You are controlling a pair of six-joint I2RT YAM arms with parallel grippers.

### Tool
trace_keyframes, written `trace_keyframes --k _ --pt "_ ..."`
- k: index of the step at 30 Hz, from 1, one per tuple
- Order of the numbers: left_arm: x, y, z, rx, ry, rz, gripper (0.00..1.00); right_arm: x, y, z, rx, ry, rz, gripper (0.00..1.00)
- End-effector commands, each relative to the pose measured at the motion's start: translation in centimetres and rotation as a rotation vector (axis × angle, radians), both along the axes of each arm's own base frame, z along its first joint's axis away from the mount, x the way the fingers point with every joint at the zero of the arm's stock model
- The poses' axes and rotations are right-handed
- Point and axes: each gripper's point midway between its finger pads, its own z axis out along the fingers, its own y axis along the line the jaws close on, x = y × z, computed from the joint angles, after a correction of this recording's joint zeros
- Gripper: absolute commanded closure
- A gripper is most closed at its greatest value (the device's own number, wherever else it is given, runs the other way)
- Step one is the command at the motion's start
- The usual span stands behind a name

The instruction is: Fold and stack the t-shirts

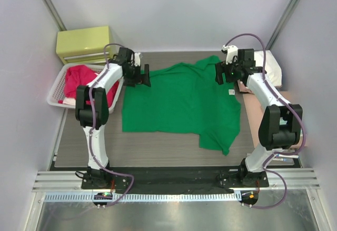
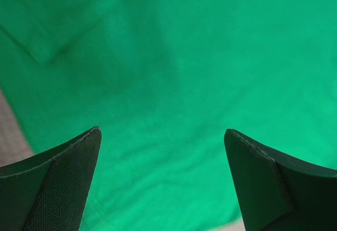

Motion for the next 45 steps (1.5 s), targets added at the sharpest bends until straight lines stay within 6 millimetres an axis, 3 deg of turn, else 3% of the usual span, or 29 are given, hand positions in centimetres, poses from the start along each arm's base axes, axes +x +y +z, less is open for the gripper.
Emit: trace_keyframes --k 1,2,8,14,18,22,30,33,34,35,37,40,45 --pt "4.9 1.0 -0.1 0.166 -0.118 0.128 0.00 2.5 0.5 2.1 0.034 -0.112 0.007 0.18" --pt "6.2 1.7 0.3 0.223 -0.150 0.176 0.00 2.5 0.6 1.5 0.034 -0.100 0.011 0.18" --pt "10.0 2.7 -2.1 0.419 -0.201 0.281 0.00 2.4 0.6 0.1 0.021 -0.084 0.032 0.18" --pt "12.2 3.2 -2.8 0.534 -0.273 0.329 0.00 1.9 0.7 -0.3 0.014 -0.089 0.055 0.18" --pt "12.1 3.8 -3.0 0.591 -0.279 0.343 0.00 2.3 0.7 -0.5 0.011 -0.095 0.054 0.18" --pt "12.1 4.0 -1.3 0.583 -0.315 0.349 0.00 2.7 1.3 -1.2 0.039 -0.079 0.068 0.18" --pt "11.7 4.9 -1.3 0.623 -0.314 0.381 0.00 2.9 1.4 -1.2 0.049 -0.088 0.065 0.19" --pt "10.9 4.4 -1.9 0.592 -0.295 0.375 0.07 3.0 1.3 -1.3 0.049 -0.092 0.059 0.19" --pt "10.6 4.3 -2.2 0.595 -0.287 0.370 0.17 3.0 1.4 -1.6 0.050 -0.085 0.059 0.20" --pt "10.5 4.3 -2.2 0.595 -0.285 0.366 0.19 3.0 1.3 -1.8 0.052 -0.081 0.056 0.21" --pt "10.3 4.0 -2.5 0.587 -0.272 0.353 0.17 3.0 1.4 -1.8 0.055 -0.083 0.054 0.22" --pt "9.8 4.0 -2.2 0.587 -0.260 0.345 0.00 3.0 1.2 -1.3 0.042 -0.093 0.058 0.22" --pt "8.0 3.7 -1.5 0.557 -0.219 0.322 0.00 2.7 1.1 -1.1 0.029 -0.099 0.069 0.22"
